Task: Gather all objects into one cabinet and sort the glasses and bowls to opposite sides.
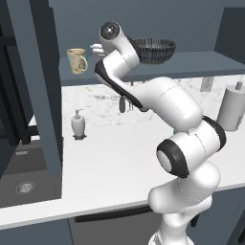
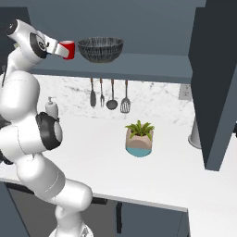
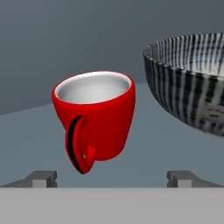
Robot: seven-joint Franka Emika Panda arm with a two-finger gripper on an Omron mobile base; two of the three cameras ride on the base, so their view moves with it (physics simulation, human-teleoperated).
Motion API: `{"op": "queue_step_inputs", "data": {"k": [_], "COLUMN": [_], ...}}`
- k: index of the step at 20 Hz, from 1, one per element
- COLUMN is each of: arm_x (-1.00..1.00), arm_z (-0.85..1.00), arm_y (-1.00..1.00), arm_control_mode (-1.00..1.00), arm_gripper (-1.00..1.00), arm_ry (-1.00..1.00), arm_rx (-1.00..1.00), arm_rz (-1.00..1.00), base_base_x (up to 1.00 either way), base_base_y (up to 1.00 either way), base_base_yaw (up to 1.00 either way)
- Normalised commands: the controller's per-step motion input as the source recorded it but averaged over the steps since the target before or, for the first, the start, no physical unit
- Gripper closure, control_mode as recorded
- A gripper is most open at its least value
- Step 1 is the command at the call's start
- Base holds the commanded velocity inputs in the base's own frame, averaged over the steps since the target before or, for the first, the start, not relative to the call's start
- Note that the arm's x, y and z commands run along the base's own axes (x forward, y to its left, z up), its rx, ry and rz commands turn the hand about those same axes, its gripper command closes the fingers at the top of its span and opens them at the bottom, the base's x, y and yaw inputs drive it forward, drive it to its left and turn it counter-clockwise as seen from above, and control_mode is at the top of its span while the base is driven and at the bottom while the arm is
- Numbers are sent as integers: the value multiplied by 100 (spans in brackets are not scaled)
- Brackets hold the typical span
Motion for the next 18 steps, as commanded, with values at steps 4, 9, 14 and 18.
{"op": "queue_step_inputs", "data": {"k": [4, 9, 14, 18], "arm_x": [12, 12, 1, 0], "arm_z": [0, 0, 0, 0], "arm_y": [0, 1, 6, 6], "arm_control_mode": [-100, -100, -100, -100], "arm_gripper": [-100, -100, -100, -100], "arm_ry": [0, 0, 0, 0], "arm_rx": [0, 0, 0, 0], "arm_rz": [0, 0, 0, 0], "base_base_x": [0, 0, 0, 0], "base_base_y": [0, 0, 0, 0], "base_base_yaw": [0, 0, 0, 0]}}
